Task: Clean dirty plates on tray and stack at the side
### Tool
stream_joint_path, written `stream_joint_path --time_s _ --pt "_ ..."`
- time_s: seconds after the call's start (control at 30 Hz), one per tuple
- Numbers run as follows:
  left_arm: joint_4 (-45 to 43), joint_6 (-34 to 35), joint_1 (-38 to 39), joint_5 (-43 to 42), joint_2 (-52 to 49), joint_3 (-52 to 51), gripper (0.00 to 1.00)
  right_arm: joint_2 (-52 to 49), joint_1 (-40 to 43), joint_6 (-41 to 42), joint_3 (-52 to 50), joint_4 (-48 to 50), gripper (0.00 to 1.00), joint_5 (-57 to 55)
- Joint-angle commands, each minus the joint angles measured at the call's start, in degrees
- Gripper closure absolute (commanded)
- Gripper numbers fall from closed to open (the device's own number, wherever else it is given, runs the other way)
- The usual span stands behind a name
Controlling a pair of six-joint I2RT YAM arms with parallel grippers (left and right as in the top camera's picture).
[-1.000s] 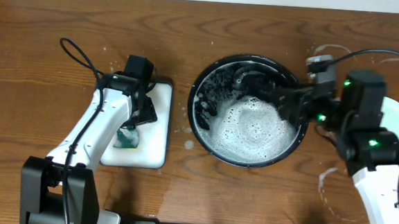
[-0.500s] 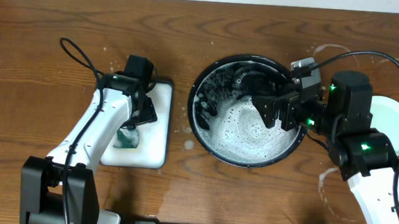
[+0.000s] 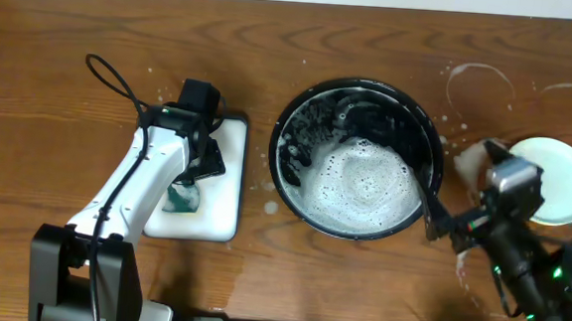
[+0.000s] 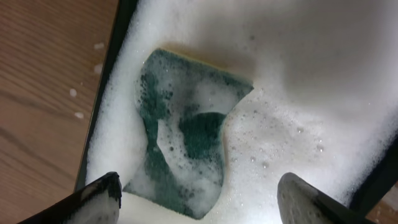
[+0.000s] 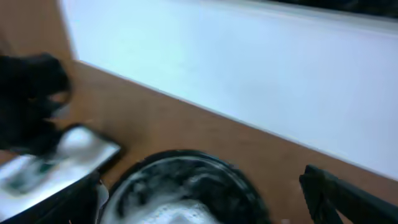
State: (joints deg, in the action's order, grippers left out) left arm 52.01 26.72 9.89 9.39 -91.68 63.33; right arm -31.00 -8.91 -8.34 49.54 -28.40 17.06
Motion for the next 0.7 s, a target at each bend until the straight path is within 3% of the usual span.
stream_joint_path --time_s 0.0,0.2,0.4,0.67 --pt "0.13 -0.35 -0.22 0.28 0.44 0.26 0.18 4.90 0.26 -3.04 -11.15 2.16 0.01 -7.63" --pt "0.15 -0.35 -0.22 0.28 0.44 0.26 0.18 18.80 0.24 -2.89 -29.03 8.66 0.01 -7.41" --pt "0.13 -0.35 -0.22 0.28 0.44 0.26 0.18 30.01 0.72 -2.89 -40.57 17.44 0.01 -7.82" --pt "0.13 -0.35 -0.22 0.28 0.44 0.26 0.18 30.73 1.36 -3.28 -49.27 30.18 0.01 -8.24"
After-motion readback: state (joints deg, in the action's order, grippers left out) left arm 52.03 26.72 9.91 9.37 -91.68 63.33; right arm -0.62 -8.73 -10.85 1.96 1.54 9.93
